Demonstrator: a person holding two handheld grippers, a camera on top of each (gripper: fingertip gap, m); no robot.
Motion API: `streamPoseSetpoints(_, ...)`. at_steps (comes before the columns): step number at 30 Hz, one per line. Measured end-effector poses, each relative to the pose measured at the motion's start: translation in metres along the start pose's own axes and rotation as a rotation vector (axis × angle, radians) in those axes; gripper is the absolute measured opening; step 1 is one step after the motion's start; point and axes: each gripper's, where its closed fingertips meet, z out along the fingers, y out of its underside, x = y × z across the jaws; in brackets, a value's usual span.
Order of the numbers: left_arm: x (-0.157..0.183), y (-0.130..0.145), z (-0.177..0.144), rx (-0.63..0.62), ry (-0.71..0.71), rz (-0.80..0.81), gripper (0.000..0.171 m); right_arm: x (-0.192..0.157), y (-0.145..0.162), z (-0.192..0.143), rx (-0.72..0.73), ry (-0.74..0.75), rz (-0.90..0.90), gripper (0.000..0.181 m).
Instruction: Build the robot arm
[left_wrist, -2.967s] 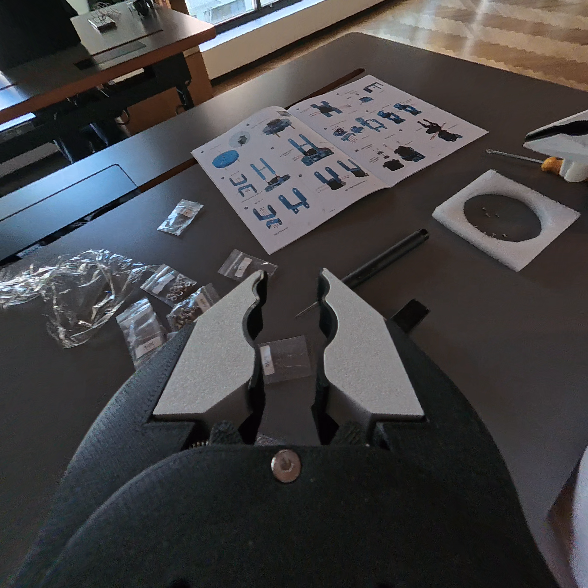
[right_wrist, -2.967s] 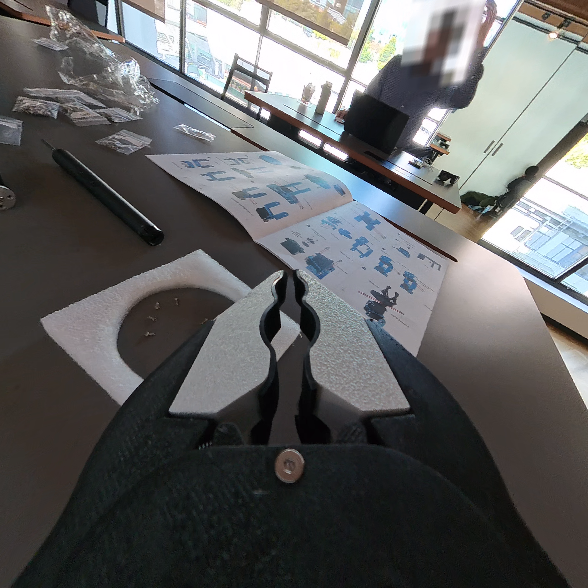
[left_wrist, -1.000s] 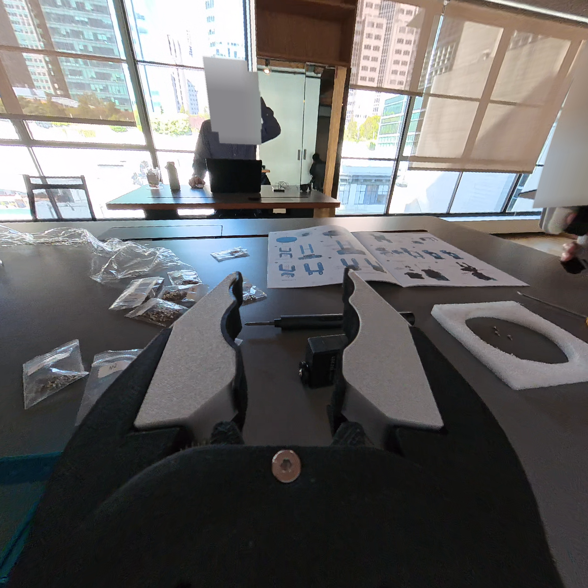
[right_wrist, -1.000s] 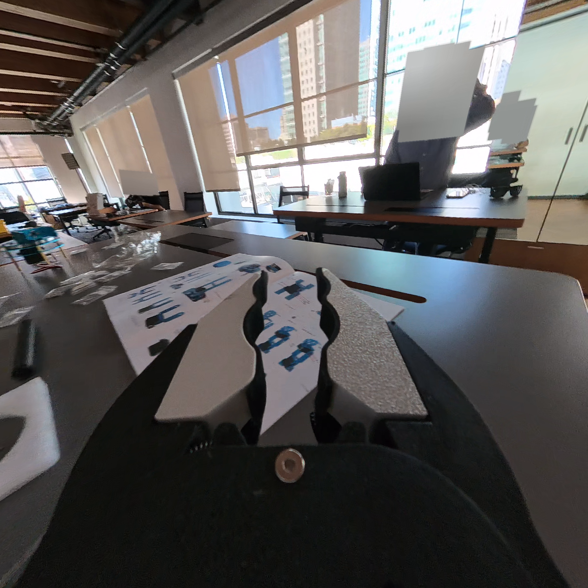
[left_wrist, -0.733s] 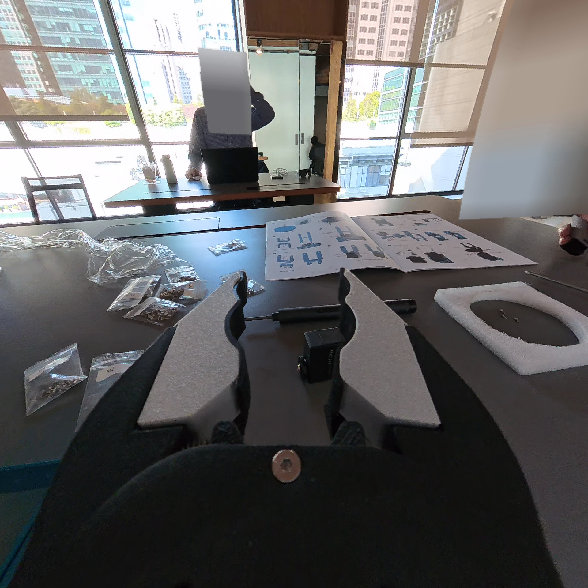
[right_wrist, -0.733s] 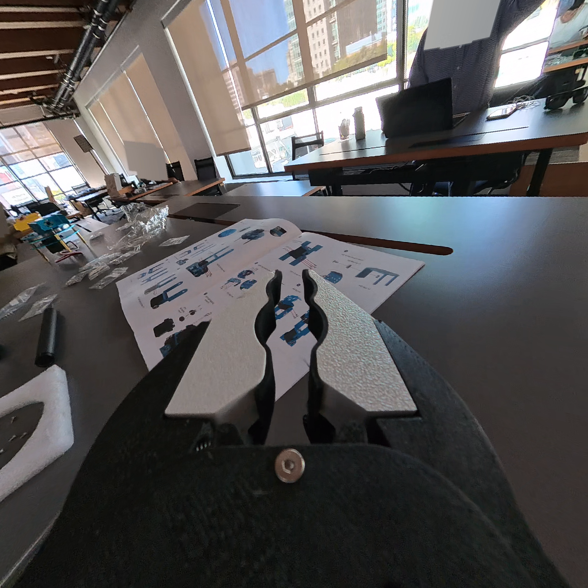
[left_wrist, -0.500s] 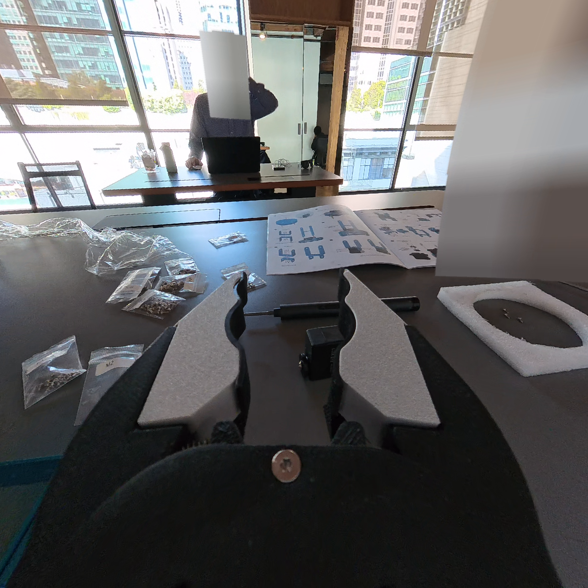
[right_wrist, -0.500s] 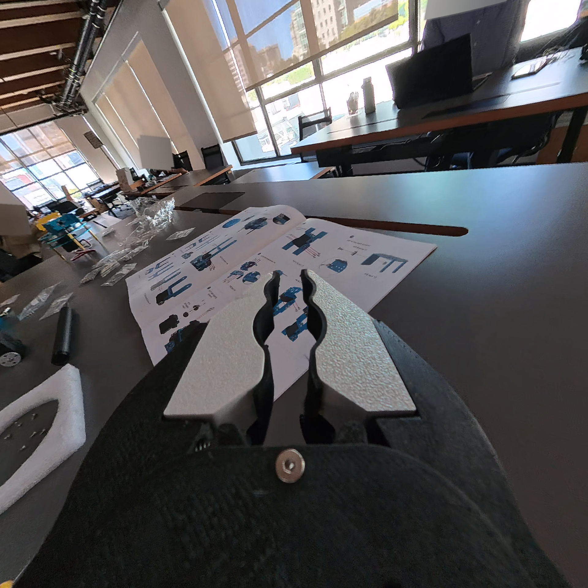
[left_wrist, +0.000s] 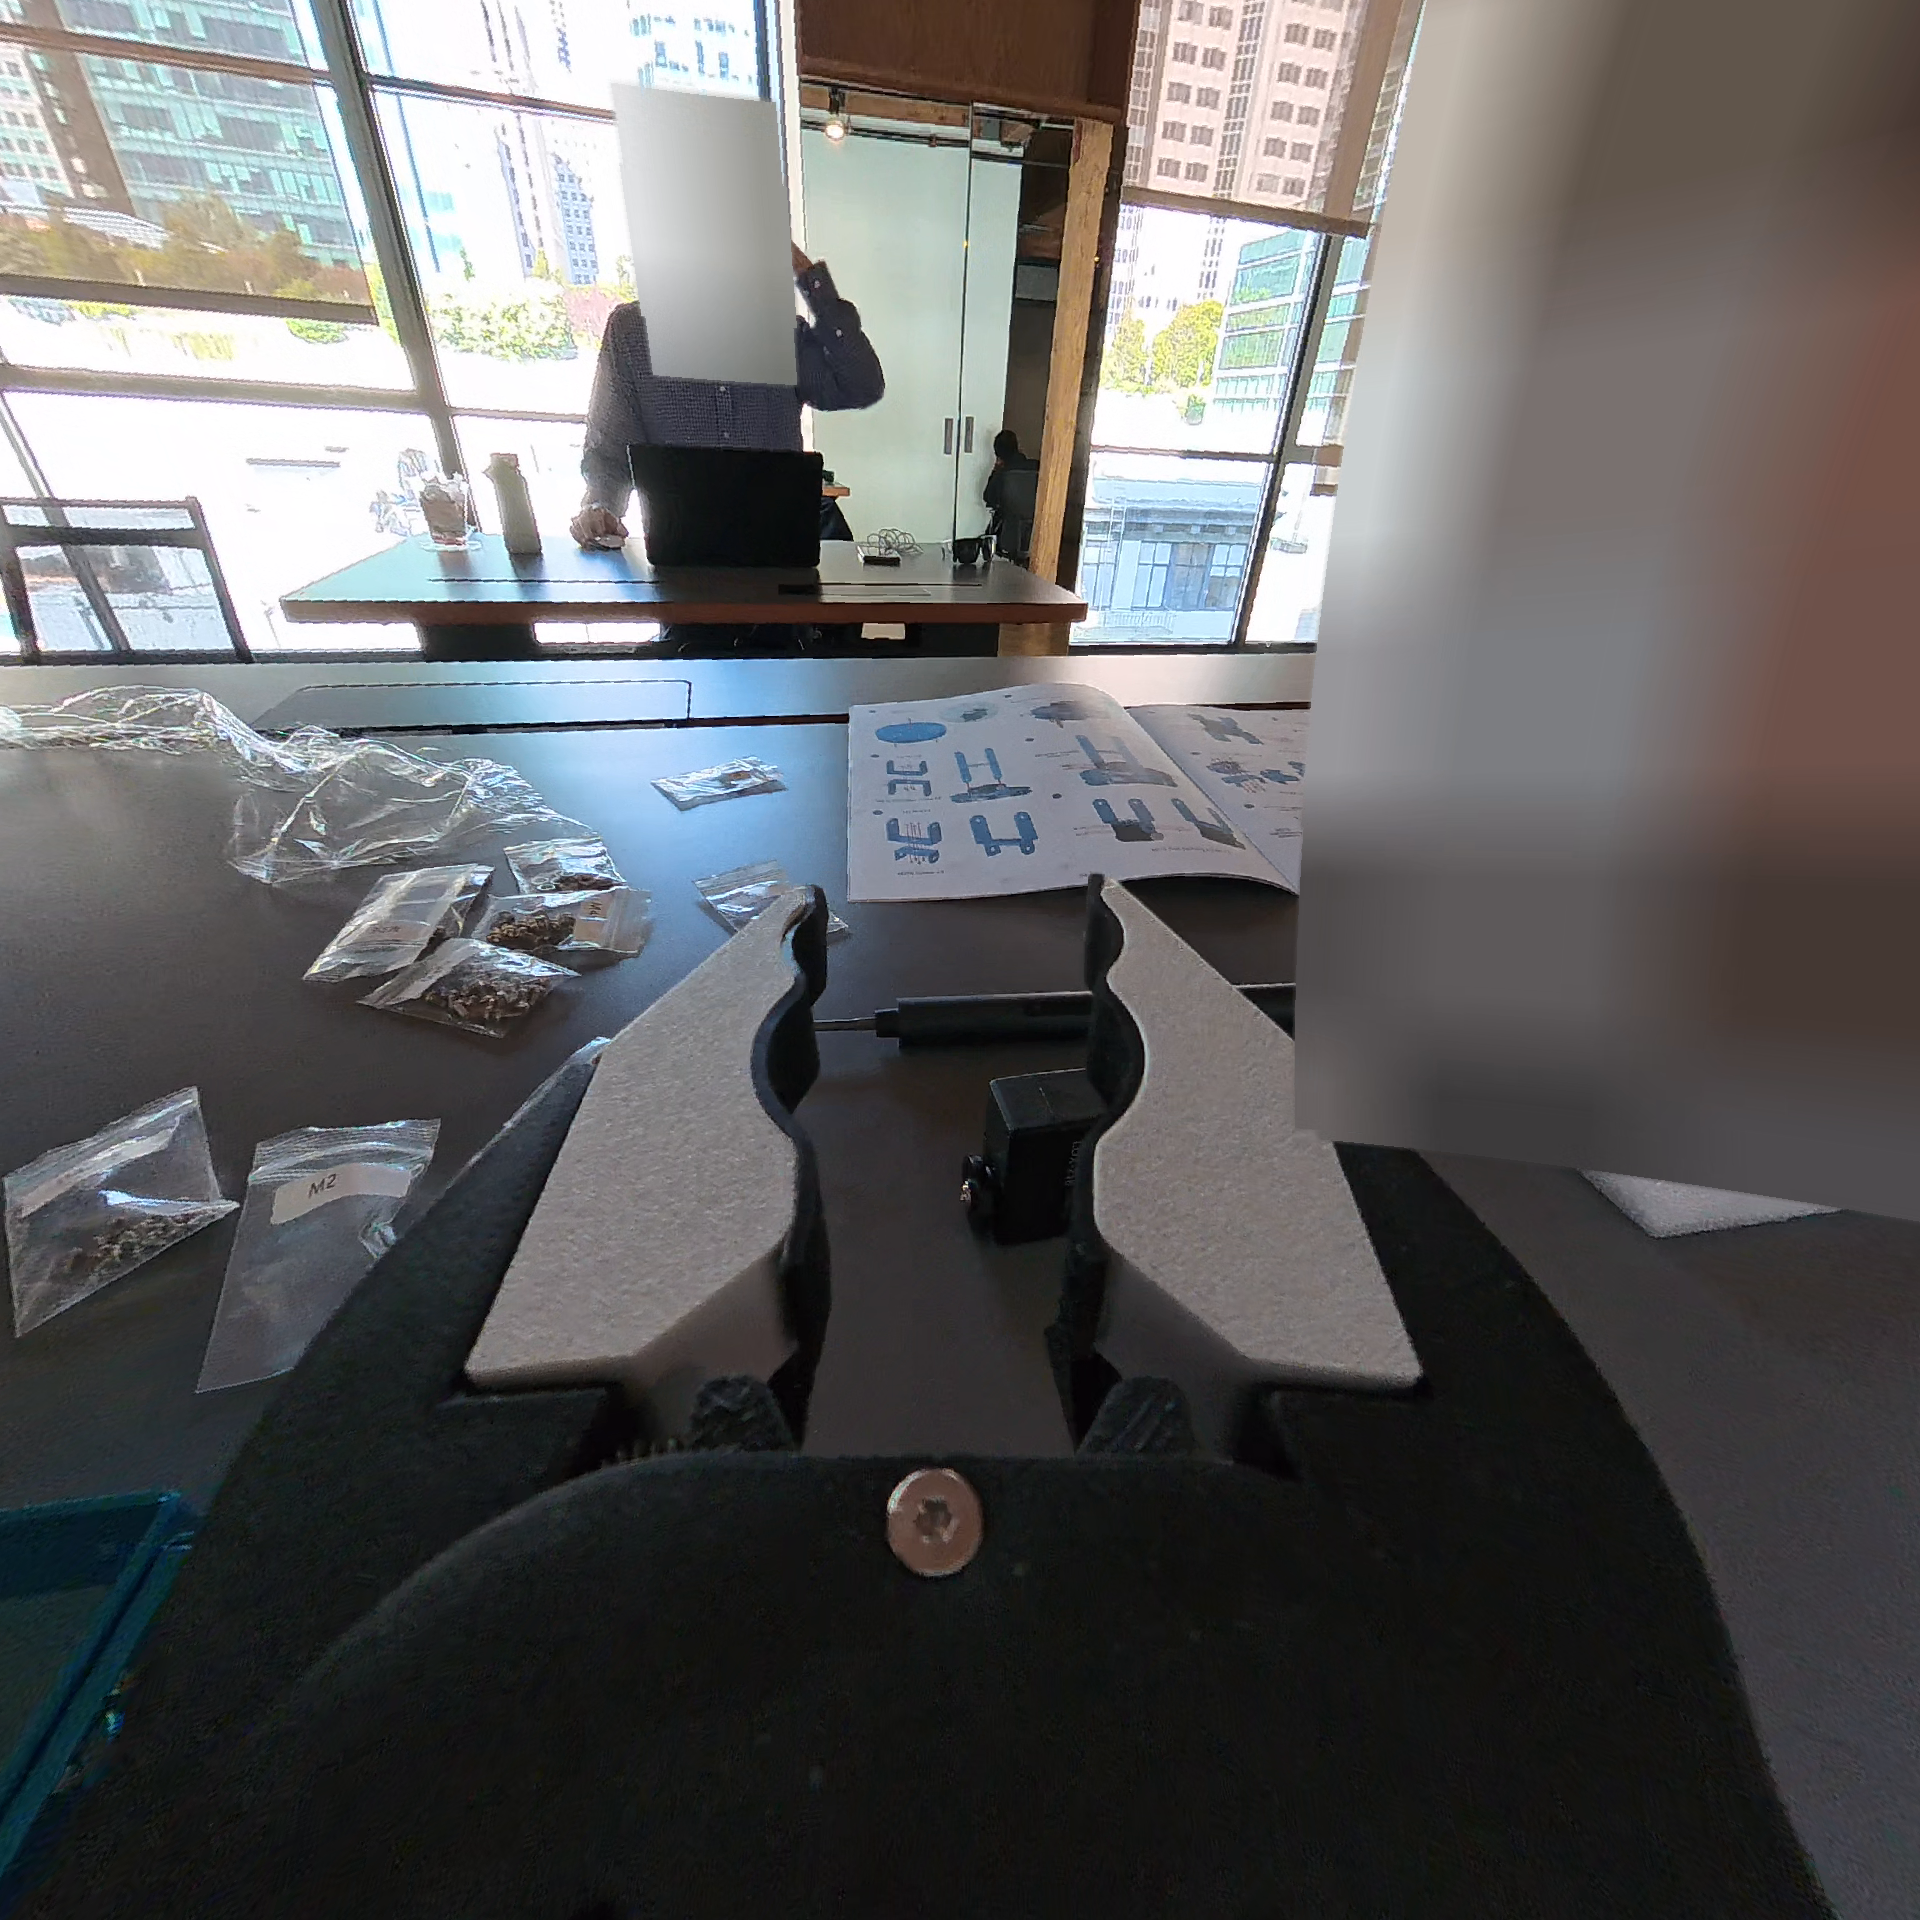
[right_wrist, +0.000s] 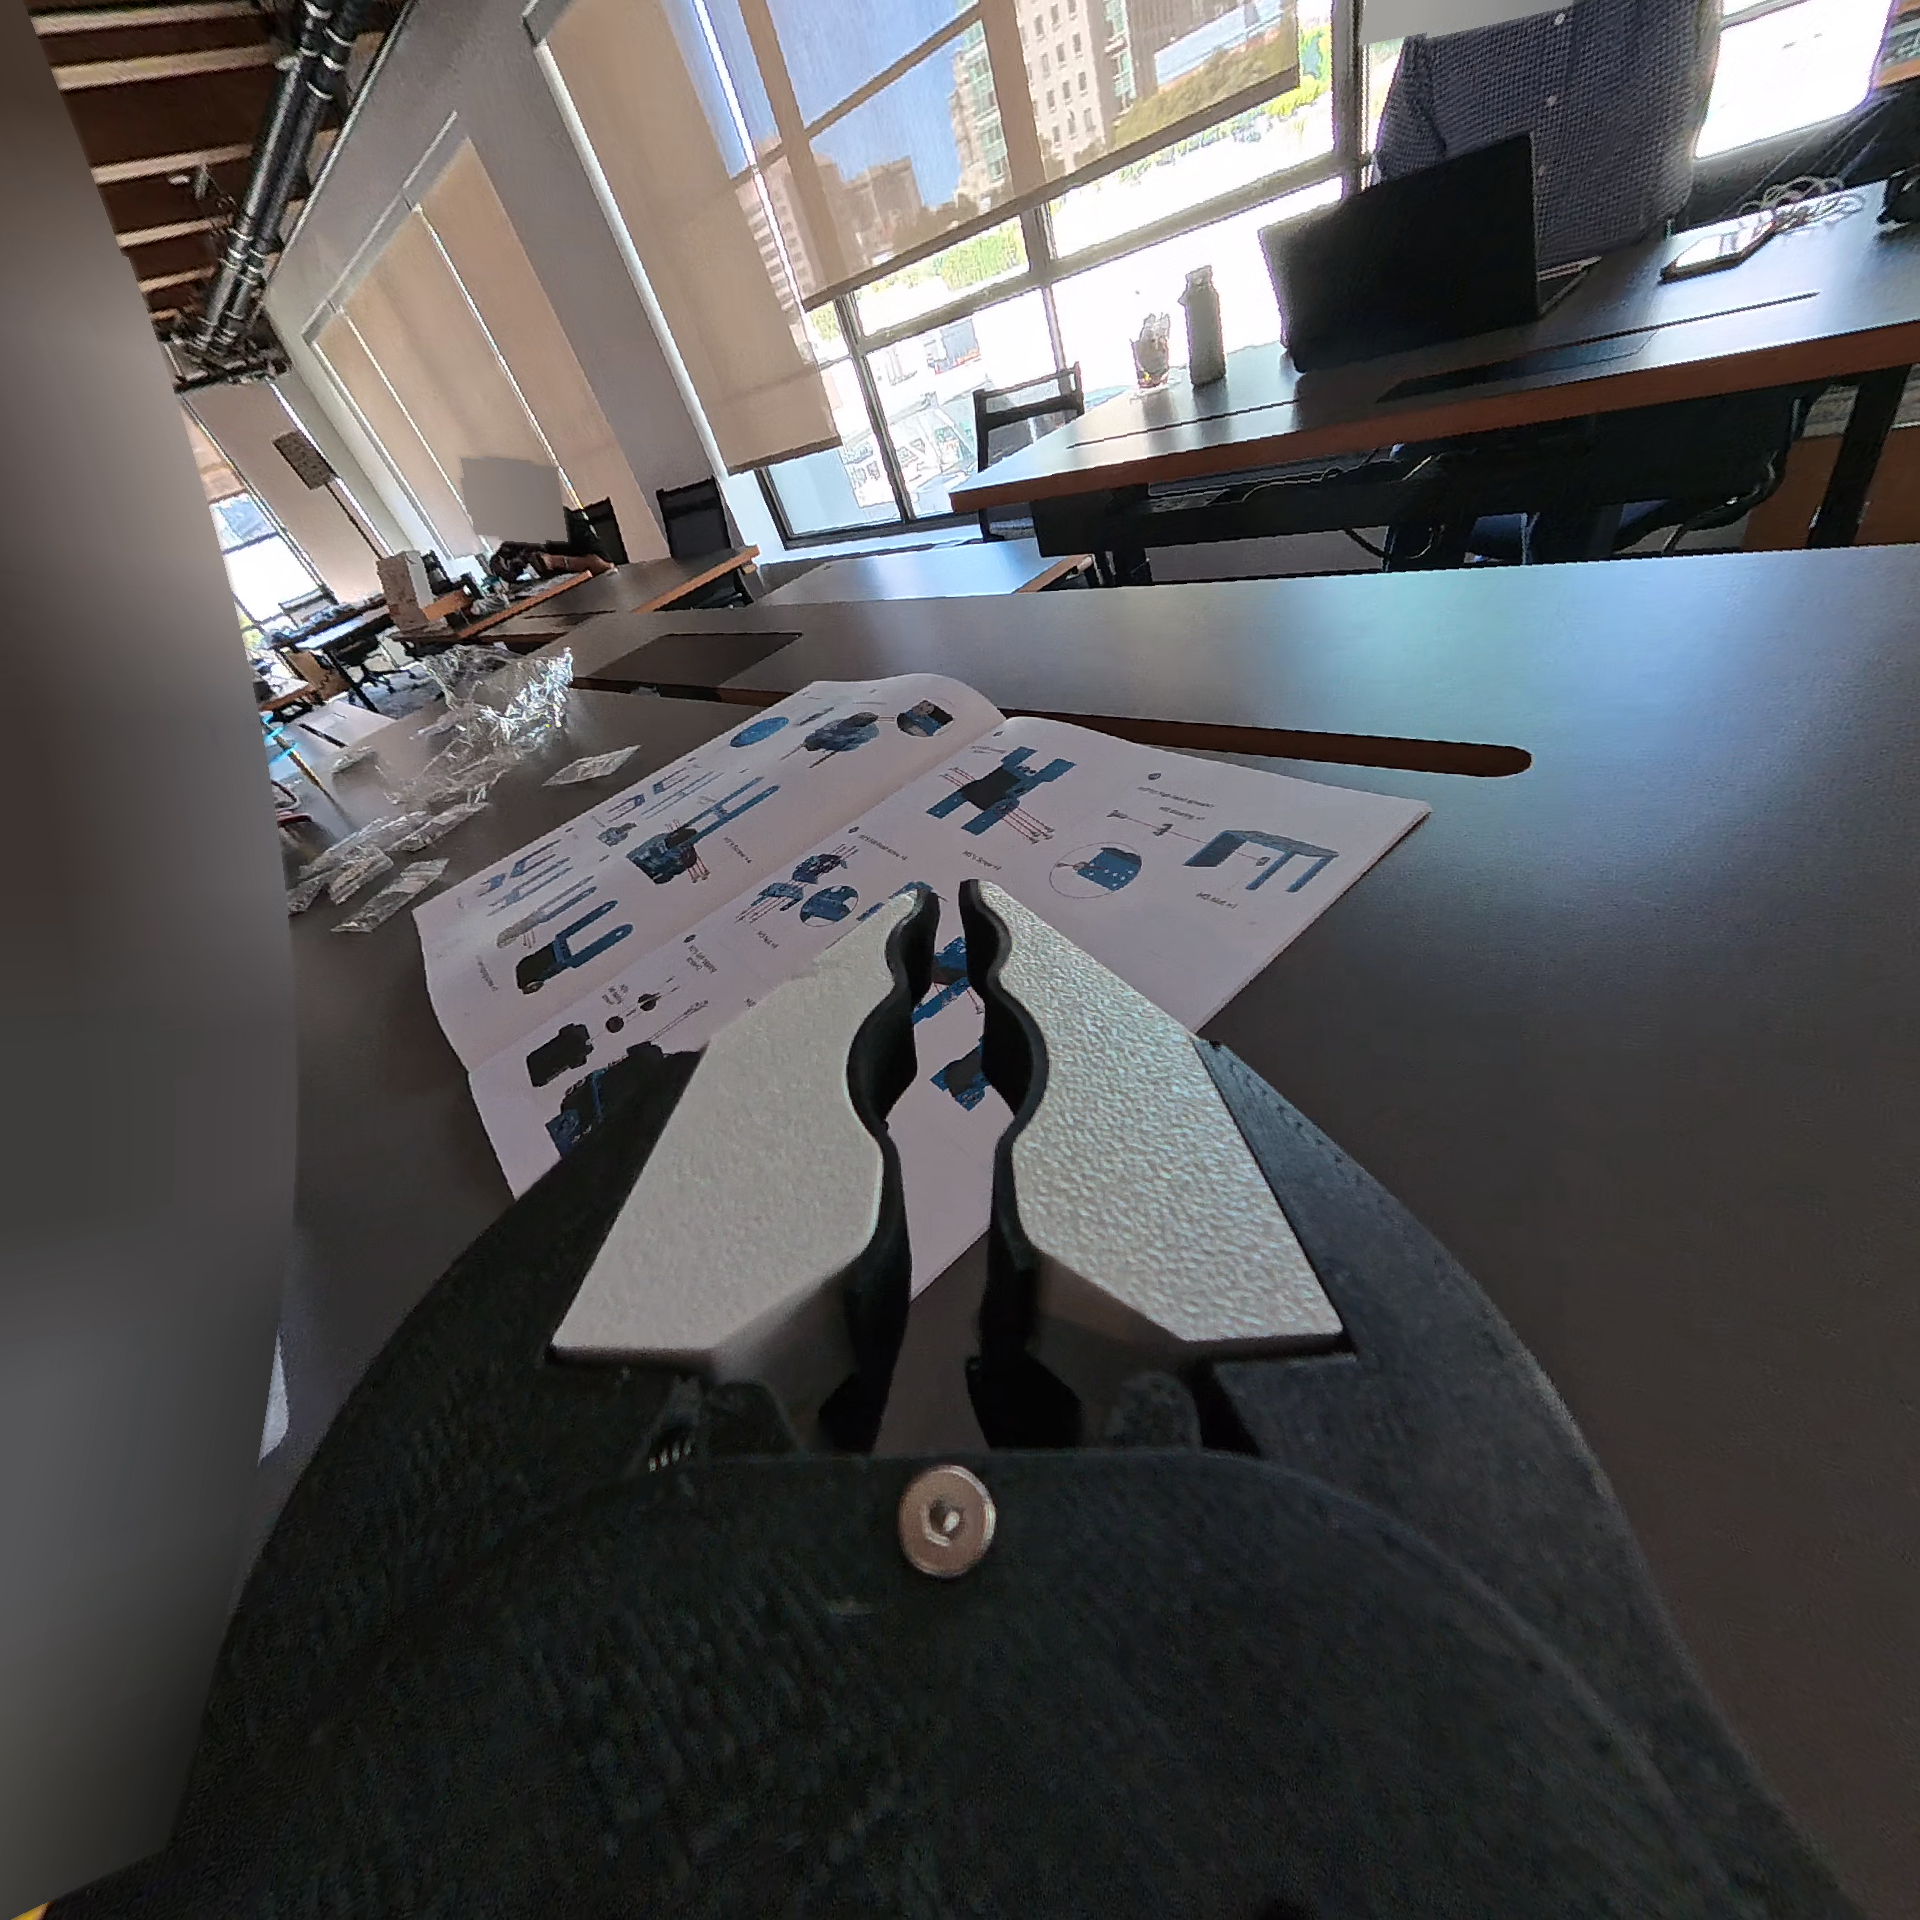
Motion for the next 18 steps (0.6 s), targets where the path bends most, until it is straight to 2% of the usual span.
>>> streamPoseSetpoints(18,0.0034,-0.0014,-0.0012,0.011,0.002,0.032,0.043,-0.0020,0.0032,-0.0005,-0.018,-0.006,0.029,0.002)
